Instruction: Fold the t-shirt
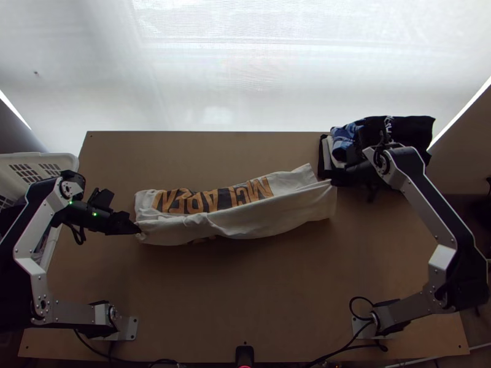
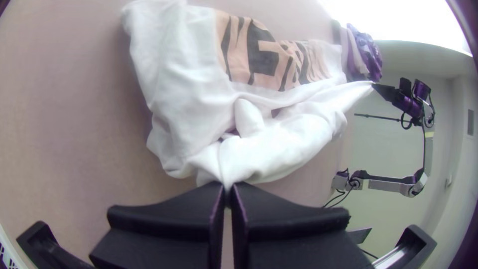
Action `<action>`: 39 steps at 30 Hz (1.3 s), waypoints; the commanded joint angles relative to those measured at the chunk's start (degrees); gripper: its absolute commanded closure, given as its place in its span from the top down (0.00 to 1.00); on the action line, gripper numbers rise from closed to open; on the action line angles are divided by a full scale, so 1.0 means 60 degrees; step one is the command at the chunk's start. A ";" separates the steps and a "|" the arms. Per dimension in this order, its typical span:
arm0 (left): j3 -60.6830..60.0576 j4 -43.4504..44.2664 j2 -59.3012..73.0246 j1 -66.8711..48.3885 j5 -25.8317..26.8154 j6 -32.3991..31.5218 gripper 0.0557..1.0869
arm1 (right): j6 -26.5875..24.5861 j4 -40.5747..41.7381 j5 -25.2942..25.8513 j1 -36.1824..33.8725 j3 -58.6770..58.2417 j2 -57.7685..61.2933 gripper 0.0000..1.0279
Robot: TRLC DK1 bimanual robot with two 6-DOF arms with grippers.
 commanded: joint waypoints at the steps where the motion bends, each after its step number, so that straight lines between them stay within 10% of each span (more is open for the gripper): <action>1: 0.0512 0.0011 0.0756 0.0076 0.0015 -0.0369 0.03 | -0.0066 0.0002 0.0344 0.0271 0.1155 0.1025 0.03; 39: 0.3808 -0.0385 0.2235 -0.1492 -0.1142 -0.2097 0.03 | 0.0022 0.1643 0.2659 0.1003 0.0716 0.2534 0.03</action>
